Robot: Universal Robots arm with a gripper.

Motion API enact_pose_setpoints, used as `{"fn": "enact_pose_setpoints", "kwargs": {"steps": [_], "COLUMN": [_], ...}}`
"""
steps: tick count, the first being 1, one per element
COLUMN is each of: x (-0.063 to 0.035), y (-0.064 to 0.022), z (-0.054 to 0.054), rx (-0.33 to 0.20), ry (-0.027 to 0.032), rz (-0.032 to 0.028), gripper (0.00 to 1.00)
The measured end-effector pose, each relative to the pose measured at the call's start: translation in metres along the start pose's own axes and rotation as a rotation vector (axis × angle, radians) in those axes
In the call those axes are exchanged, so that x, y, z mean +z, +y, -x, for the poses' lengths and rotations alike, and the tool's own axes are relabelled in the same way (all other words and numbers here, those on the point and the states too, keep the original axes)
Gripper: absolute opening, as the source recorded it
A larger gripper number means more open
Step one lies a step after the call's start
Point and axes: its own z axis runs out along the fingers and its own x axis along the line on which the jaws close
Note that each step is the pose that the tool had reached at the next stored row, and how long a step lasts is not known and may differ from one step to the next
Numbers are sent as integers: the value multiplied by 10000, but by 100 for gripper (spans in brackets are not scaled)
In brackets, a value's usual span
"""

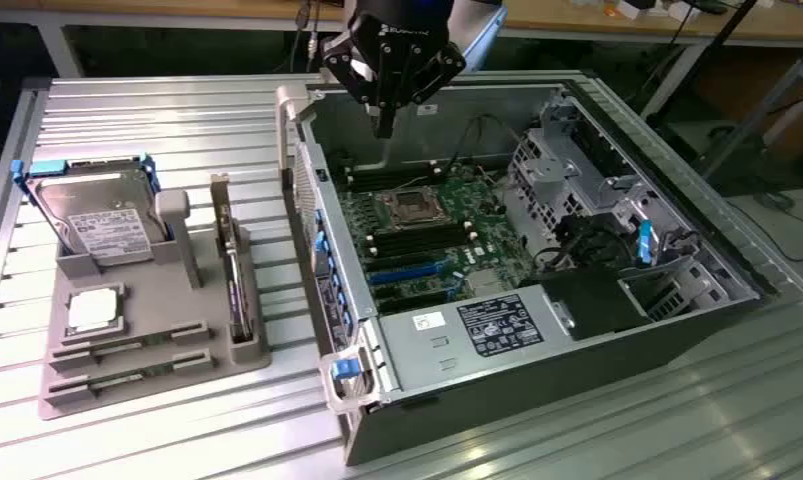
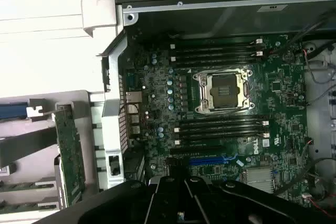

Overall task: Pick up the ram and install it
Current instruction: 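Reach for the ram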

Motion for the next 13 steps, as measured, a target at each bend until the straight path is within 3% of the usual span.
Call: {"fn": "enact_pose_setpoints", "kwargs": {"steps": [5,13], "x": [-1,-7], "y": [-3,-20], "z": [-39,-264], "rx": [0,-20], "ry": [0,1], "rz": [0,1], "gripper": [11,11]}}
